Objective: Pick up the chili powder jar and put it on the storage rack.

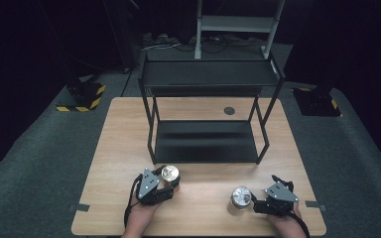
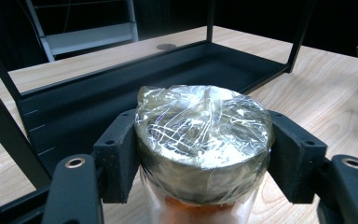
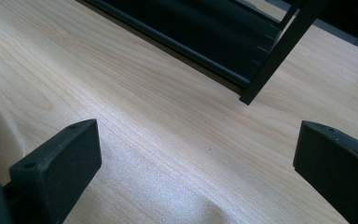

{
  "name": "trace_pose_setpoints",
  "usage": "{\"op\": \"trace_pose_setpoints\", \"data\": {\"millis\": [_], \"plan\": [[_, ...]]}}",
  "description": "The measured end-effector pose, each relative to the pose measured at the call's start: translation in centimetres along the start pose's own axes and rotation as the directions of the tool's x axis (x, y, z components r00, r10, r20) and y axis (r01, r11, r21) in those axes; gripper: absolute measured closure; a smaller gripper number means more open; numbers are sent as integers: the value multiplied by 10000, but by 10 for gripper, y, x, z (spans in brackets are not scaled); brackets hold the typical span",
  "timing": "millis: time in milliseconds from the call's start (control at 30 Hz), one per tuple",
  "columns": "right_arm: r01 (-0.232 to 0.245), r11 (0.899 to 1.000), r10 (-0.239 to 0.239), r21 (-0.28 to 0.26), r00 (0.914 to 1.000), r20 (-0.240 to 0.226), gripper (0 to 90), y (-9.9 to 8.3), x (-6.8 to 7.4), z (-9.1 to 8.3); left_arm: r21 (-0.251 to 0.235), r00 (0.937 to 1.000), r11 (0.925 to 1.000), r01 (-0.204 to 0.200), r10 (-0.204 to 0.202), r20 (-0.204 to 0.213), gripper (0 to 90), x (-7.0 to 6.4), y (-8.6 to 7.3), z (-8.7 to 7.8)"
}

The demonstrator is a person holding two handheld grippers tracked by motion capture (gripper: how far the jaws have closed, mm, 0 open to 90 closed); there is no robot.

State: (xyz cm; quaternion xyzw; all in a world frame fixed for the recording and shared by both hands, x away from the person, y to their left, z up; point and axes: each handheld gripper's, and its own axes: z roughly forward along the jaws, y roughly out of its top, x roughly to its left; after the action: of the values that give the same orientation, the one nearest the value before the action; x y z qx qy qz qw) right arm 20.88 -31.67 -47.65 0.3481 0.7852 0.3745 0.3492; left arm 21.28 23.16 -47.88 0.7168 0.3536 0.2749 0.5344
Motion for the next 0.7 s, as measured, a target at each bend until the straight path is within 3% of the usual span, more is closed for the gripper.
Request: {"op": "trace_pose_setpoints", "data": {"millis": [300,700], "plan": [[25,10000,-25,26,10000,-25,0,0,0,0,-247,9999,9997,23,-27,-155,345,-1,8,-7],[-56,9999,58,141,9999,-118,0,2,-3,0,-791,9999,9968,-92,84,-102,345,3,39,-21]]}}
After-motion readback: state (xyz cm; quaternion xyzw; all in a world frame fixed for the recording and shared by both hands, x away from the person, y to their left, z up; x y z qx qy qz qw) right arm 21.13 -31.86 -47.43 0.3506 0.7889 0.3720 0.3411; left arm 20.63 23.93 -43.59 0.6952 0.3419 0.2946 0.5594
